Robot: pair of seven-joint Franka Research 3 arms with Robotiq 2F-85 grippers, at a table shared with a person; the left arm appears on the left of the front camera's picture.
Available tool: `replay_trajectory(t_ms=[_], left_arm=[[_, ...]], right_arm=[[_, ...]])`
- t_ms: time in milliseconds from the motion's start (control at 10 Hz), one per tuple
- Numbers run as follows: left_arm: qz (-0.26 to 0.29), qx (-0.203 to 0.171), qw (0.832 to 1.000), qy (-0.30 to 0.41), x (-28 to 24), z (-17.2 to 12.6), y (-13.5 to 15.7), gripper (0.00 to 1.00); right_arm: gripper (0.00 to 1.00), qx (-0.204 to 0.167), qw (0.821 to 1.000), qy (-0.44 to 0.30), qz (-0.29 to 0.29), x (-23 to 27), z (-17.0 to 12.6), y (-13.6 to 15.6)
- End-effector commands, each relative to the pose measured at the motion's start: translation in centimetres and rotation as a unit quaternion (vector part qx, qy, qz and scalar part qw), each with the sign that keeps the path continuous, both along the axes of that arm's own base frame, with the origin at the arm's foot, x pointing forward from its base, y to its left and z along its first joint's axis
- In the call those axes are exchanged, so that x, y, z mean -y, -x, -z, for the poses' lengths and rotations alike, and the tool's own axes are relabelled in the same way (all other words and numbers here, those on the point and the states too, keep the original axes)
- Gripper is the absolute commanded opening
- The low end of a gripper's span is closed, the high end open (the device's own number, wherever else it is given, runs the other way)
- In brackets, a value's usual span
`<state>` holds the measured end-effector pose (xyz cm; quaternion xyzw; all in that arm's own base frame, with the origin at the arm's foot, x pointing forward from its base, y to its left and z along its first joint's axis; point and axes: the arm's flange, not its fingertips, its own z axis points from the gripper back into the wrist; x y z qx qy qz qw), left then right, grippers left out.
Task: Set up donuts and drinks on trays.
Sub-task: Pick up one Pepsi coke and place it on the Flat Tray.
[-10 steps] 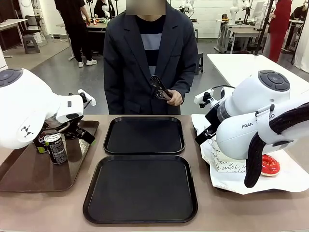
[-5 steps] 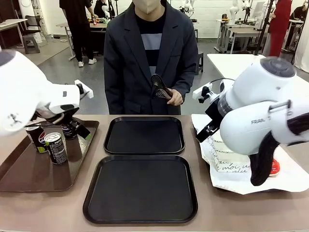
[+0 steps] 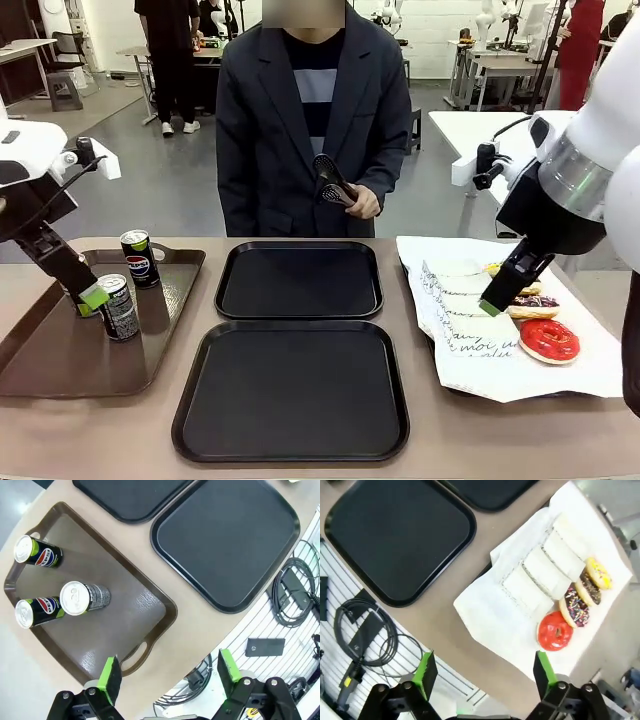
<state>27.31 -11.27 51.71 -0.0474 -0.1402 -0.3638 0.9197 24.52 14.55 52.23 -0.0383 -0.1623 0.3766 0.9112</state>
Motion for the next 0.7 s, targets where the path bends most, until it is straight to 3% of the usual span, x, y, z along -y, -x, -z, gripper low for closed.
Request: replay_trajectory(t_ms=[0, 100, 200, 300, 400, 600], left_arm=[[0.005, 0.012, 1.000, 0.004, 1.7, 1.8, -2.4, 1.00], [0.005, 0.012, 1.000, 0.004, 1.7, 1.8, -2.4, 1.00], [0.001, 0.003, 1.000, -0.002, 0.4, 0.4, -0.6, 1.00], [-0.039, 0.000, 0.982, 0.187, -3.8, 0.3, -2.0, 1.00], [-0.050, -0.016, 0.953, 0.297, -7.1, 0.9, -3.1, 1.00], [-0.097, -0.041, 0.883, 0.458, -13.3, 3.3, -5.2, 1.00]], right_arm=[[1.00, 0.006, 1.000, -0.012, 0.001, -1.1, 2.2, -3.5], [1.00, 0.000, 1.000, 0.000, 0.000, 0.0, 0.0, 0.0], [1.00, -0.055, 0.977, -0.198, 0.065, 4.7, 1.2, -3.2], [1.00, -0.083, 0.911, -0.383, 0.131, 10.8, 2.8, -5.1], [1.00, -0.091, 0.855, -0.478, 0.180, 15.3, 4.5, -5.9], [1.00, -0.115, 0.768, -0.582, 0.243, 22.0, 7.9, -6.6]])
